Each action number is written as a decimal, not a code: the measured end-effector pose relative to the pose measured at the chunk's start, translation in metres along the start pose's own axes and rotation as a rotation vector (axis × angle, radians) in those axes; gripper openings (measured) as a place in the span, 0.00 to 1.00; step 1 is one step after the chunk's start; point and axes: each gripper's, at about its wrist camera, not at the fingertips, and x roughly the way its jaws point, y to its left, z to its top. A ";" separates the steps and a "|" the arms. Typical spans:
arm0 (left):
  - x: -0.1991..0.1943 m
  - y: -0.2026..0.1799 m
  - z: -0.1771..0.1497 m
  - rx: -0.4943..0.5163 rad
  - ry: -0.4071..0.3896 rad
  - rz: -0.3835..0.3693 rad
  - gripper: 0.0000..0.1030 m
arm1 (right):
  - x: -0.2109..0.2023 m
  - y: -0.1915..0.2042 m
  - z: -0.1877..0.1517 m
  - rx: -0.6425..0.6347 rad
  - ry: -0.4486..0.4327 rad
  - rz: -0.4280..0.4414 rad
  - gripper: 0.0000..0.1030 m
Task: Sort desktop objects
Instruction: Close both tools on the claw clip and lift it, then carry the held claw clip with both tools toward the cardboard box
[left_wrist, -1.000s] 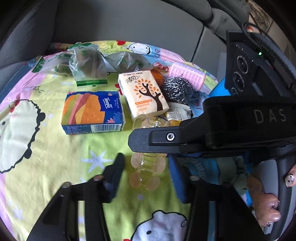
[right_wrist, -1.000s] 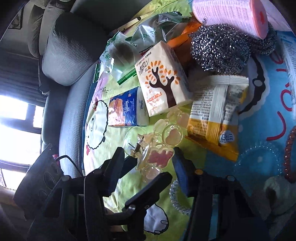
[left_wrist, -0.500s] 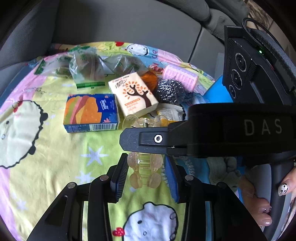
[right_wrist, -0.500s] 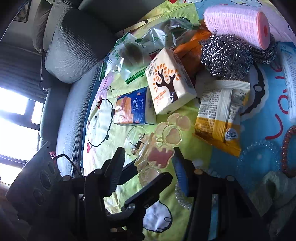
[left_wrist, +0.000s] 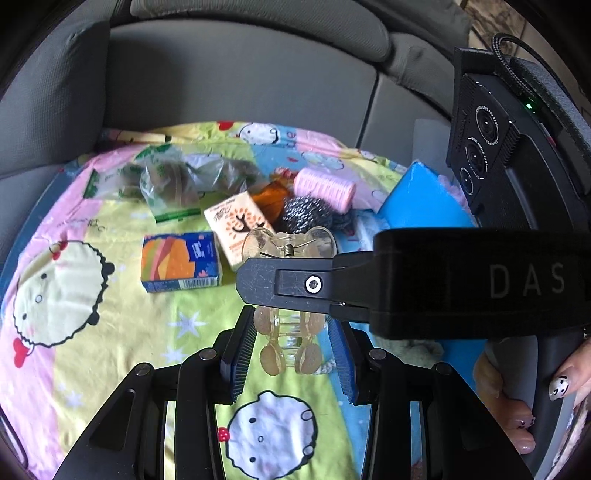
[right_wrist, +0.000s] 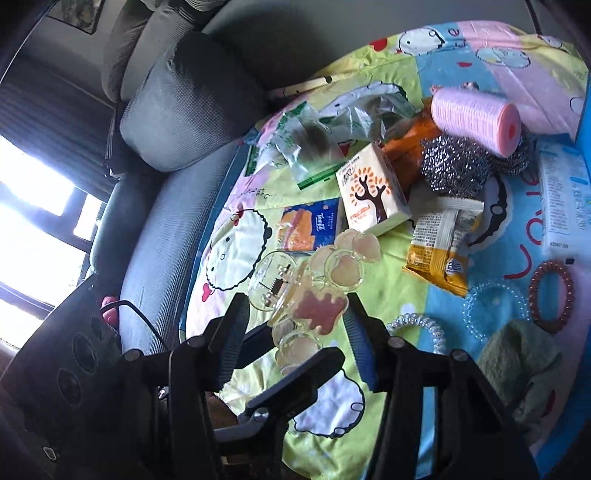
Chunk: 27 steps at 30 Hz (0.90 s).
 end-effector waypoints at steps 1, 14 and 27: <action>-0.006 -0.003 -0.001 0.009 -0.006 -0.003 0.39 | -0.004 0.002 -0.001 -0.006 -0.010 -0.003 0.51; -0.049 -0.031 0.008 0.090 -0.083 -0.027 0.39 | -0.053 0.024 -0.012 -0.083 -0.131 0.009 0.51; -0.066 -0.064 0.015 0.148 -0.130 -0.052 0.39 | -0.097 0.022 -0.026 -0.092 -0.216 0.027 0.51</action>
